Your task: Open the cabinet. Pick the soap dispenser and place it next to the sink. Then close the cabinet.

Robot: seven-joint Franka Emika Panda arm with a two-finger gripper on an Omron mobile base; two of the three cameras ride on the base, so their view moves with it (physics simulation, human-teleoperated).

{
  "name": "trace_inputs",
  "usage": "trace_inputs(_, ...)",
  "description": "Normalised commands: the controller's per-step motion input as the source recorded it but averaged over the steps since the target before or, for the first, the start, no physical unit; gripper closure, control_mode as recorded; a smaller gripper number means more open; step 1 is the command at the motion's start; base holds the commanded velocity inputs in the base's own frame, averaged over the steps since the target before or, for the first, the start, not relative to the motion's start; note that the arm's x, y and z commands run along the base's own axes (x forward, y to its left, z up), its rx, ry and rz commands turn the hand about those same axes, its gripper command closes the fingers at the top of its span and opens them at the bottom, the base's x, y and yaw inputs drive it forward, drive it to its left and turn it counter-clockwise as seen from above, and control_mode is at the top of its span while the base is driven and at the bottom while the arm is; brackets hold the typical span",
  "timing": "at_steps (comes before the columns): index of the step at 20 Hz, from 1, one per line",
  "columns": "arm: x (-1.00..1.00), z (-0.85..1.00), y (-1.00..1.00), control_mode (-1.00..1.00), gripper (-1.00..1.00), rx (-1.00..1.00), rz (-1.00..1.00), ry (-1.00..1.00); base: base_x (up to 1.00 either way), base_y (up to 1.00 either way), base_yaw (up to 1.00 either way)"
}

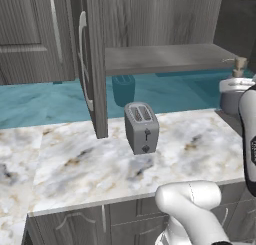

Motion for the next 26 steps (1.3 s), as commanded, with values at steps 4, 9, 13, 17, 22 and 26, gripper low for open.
trace_inputs(4,-0.01,-0.48,0.00,-1.00,1.00,0.00,0.00,0.05,0.00,0.00,0.00)
trace_inputs(9,0.00,-0.48,0.00,-1.00,1.00,0.00,0.00,0.04,0.00,0.00,0.00)
trace_inputs(13,0.00,-0.47,0.00,-1.00,1.00,0.00,0.00,0.01,0.00,0.00,0.00)
trace_inputs(17,0.00,-0.39,0.00,-1.00,1.00,0.00,0.00,0.00,0.00,0.00,0.00)
trace_inputs(22,0.02,-0.30,-0.04,-1.00,1.00,0.00,-0.01,0.00,0.00,0.00,0.00)
trace_inputs(26,0.13,-0.19,-0.25,-1.00,1.00,0.00,-0.05,0.00,0.00,0.00,0.00)
